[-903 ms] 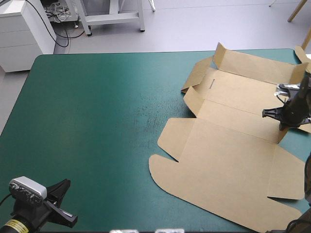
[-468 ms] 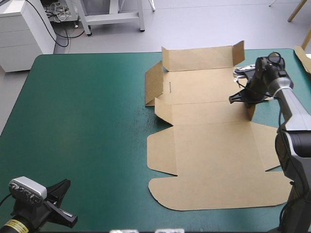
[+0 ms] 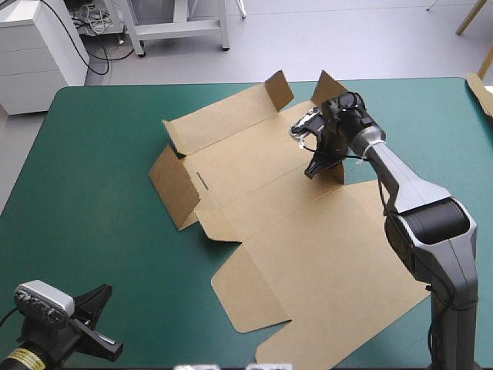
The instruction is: Fold the box
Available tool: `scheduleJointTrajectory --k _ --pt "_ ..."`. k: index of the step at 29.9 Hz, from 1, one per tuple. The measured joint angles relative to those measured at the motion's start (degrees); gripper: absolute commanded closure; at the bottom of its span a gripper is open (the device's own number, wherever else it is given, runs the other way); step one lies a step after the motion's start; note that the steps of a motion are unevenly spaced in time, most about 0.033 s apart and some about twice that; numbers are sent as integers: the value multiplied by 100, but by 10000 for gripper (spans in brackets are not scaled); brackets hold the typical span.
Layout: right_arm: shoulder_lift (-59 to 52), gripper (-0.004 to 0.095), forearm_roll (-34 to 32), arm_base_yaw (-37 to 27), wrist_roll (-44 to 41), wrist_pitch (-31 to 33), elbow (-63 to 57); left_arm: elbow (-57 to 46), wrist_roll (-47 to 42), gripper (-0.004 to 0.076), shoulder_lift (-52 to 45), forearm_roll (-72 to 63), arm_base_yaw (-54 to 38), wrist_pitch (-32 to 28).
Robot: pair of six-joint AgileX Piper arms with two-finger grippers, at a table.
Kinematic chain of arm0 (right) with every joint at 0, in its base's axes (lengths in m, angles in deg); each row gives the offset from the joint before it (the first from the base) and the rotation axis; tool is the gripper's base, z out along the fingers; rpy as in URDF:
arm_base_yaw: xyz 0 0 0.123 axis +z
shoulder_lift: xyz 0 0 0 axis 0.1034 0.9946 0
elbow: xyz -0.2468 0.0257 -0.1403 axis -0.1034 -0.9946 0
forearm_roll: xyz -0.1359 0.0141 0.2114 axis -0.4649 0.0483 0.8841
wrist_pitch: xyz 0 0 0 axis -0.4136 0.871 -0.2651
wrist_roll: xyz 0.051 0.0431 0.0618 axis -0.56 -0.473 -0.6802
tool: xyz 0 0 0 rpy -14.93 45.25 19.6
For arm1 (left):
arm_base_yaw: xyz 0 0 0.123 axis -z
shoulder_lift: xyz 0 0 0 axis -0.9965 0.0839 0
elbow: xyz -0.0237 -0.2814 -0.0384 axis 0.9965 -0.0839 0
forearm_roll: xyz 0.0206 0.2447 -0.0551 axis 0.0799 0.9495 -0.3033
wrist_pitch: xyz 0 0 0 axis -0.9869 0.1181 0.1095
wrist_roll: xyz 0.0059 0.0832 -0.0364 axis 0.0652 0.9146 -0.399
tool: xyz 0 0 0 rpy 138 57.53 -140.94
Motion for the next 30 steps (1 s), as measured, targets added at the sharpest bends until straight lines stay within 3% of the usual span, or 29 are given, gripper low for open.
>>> scheduleJointTrajectory --k 20,30 --pt "0 930 -134 1914 2743 -158 31 0 0 731 0 -46 0 0" --pt "0 930 242 2144 3364 -353 31 -10 0 731 0 -304 0 -61"
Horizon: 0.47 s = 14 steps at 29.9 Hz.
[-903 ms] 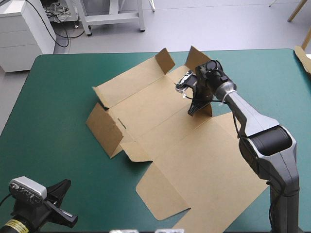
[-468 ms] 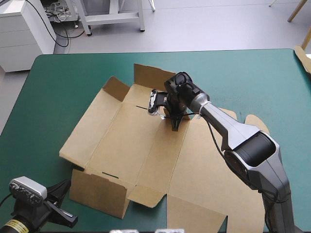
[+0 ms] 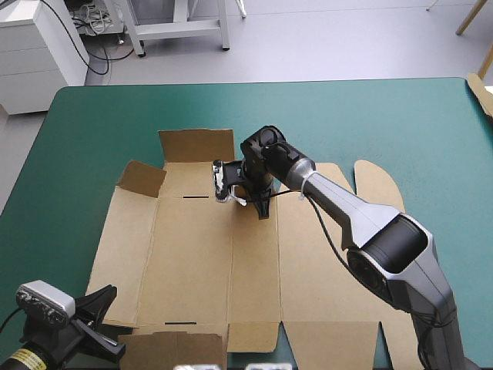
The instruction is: Fold the box
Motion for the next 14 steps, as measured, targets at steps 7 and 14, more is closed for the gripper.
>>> scheduleJointTrajectory --k 7,14 --pt "0 868 19 0 -25 -65 0 0 0 731 0 -18 0 -44" --pt "0 529 25 6 -25 -148 0 0 0 731 0 -18 0 -44"
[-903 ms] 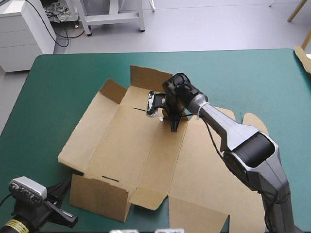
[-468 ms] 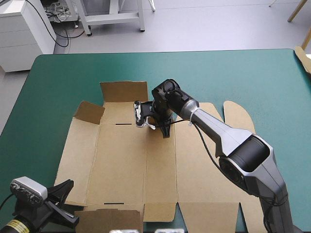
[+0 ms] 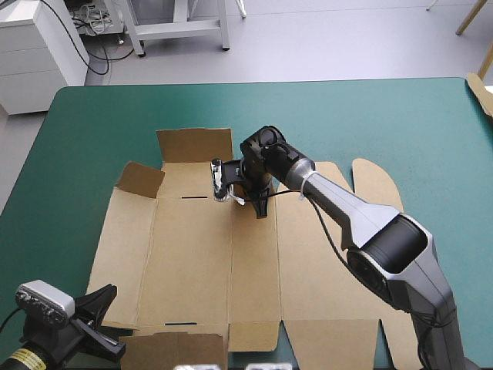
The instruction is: Fold the box
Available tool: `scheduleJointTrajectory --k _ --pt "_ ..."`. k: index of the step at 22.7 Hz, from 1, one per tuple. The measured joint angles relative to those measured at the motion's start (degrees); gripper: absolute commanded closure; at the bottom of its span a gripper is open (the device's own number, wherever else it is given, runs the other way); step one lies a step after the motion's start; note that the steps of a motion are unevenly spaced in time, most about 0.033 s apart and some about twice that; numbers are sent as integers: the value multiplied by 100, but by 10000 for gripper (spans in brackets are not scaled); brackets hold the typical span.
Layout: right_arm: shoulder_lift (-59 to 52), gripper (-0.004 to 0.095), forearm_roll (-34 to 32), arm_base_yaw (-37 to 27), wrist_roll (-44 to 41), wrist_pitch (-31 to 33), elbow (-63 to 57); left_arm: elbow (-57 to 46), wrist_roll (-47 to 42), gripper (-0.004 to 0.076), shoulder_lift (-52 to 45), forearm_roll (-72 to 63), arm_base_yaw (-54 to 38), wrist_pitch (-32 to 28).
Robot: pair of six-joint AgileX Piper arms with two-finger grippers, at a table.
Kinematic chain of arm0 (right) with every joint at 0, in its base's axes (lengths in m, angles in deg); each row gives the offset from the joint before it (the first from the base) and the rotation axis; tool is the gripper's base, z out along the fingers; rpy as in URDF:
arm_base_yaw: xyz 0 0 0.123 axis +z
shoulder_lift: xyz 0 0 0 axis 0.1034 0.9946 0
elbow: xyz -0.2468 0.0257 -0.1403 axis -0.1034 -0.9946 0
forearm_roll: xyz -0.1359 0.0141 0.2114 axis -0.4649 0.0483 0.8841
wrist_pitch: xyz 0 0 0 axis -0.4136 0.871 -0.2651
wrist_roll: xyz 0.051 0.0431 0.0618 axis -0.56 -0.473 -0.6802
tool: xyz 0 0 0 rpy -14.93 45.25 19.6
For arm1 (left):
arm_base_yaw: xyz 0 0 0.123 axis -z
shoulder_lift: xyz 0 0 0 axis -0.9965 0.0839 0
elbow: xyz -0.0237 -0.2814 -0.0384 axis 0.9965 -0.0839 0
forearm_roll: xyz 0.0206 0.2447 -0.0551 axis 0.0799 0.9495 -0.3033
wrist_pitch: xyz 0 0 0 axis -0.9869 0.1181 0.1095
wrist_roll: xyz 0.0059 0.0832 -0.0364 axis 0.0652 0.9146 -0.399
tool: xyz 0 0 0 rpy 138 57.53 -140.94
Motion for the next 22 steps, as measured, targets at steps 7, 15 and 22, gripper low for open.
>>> scheduleJointTrajectory --k 7,15,22 --pt "0 500 5 5 -351 317 408 0 0 731 0 0 0 0" --pt "-675 549 2 5 -2299 607 1233 0 0 731 0 10 0 -6" --pt "-2593 928 -377 5 -4233 696 1073 0 0 731 0 27 0 -6"
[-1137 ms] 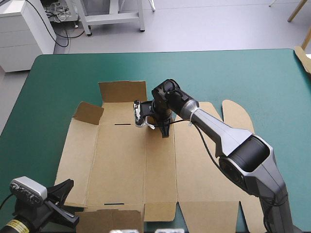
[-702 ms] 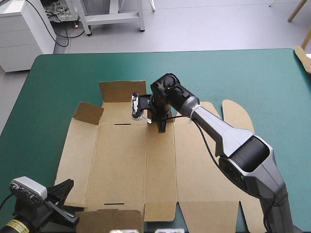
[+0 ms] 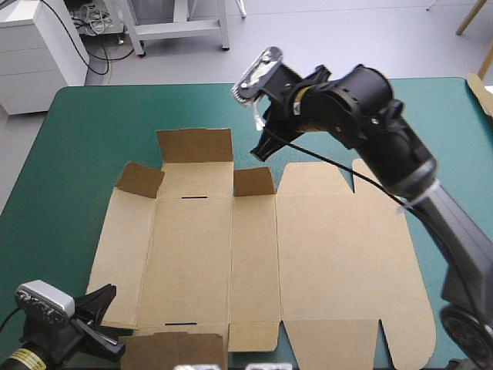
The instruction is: Fold the box
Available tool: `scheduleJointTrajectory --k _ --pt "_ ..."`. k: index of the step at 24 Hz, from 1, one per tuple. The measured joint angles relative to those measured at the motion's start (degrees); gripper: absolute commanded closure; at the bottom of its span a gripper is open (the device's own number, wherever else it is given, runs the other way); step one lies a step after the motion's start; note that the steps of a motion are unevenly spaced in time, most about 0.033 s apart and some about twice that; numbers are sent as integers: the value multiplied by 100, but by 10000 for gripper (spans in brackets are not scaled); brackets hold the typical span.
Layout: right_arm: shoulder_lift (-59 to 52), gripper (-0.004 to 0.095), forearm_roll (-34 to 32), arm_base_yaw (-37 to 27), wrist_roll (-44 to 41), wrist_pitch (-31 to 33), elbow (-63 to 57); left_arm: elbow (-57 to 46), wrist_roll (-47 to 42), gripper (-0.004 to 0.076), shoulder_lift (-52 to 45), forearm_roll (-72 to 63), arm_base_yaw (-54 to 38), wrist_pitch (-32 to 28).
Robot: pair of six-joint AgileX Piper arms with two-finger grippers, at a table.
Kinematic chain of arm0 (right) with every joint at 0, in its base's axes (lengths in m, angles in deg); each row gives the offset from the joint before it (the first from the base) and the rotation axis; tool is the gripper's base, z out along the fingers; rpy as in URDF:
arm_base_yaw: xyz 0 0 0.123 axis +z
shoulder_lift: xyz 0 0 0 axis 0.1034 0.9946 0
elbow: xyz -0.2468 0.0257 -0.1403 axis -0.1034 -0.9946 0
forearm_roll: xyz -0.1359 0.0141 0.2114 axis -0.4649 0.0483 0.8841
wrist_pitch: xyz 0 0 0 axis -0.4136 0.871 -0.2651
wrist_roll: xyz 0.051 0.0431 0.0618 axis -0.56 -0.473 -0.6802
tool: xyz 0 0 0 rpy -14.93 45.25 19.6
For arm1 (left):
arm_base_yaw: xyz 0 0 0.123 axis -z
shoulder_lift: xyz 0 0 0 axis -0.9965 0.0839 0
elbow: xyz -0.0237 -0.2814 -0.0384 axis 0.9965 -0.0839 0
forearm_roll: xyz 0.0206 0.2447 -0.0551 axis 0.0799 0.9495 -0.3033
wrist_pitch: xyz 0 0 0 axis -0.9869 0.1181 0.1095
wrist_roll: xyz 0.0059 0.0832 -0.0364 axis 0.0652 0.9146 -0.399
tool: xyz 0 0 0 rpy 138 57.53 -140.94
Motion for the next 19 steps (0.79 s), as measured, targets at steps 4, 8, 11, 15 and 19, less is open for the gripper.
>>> scheduleJointTrajectory --k 4,8,11,15,19 --pt "-1256 928 -333 0 -743 32 -955 0 0 731 0 0 0 0" --pt "-2239 928 -328 0 -1034 53 -2124 0 0 731 0 0 0 0" --pt "-2926 928 -328 0 -1315 59 -3008 0 0 731 0 -6 0 0" --pt "-4034 928 -328 0 -1809 -103 -4571 0 0 731 0 -6 0 0" --pt "-5340 928 -305 0 -2371 -600 -6434 0 0 731 0 -6 0 0"
